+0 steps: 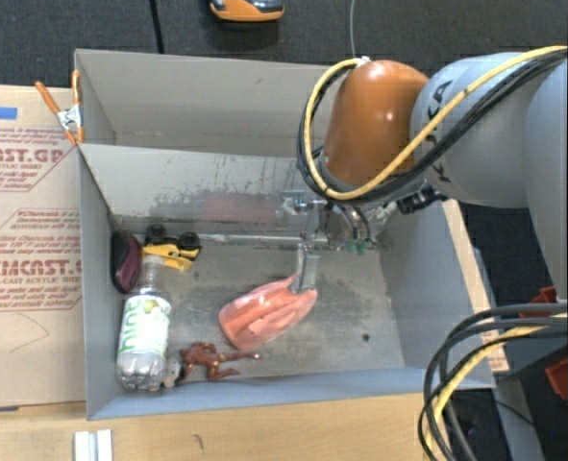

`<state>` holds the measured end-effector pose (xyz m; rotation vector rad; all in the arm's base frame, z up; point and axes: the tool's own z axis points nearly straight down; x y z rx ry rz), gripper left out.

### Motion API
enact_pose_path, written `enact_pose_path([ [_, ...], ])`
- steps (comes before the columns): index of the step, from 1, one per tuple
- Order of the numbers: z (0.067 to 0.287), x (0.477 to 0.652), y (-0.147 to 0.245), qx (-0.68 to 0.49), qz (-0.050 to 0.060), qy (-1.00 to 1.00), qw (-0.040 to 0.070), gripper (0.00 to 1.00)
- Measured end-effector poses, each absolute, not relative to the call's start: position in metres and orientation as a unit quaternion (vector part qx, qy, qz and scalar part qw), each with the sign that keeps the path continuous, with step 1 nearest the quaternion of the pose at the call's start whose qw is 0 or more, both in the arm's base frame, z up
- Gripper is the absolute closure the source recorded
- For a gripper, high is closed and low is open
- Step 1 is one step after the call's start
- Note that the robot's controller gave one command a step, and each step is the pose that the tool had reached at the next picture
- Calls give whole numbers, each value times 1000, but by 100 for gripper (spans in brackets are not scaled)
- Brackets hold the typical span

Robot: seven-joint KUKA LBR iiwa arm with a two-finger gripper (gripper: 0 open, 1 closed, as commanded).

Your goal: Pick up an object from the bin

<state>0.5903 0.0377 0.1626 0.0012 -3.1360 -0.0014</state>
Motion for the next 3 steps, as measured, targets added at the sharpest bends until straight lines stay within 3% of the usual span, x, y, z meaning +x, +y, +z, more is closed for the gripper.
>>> enact_pose_path([
  [1, 167, 592, 38, 0, -1, -1000, -1, 0],
  [2, 134, 582, 32, 44, 0, -999, -4, 0],
  [3, 97, 561, 44, 177, 0, -984, -1, 0],
])
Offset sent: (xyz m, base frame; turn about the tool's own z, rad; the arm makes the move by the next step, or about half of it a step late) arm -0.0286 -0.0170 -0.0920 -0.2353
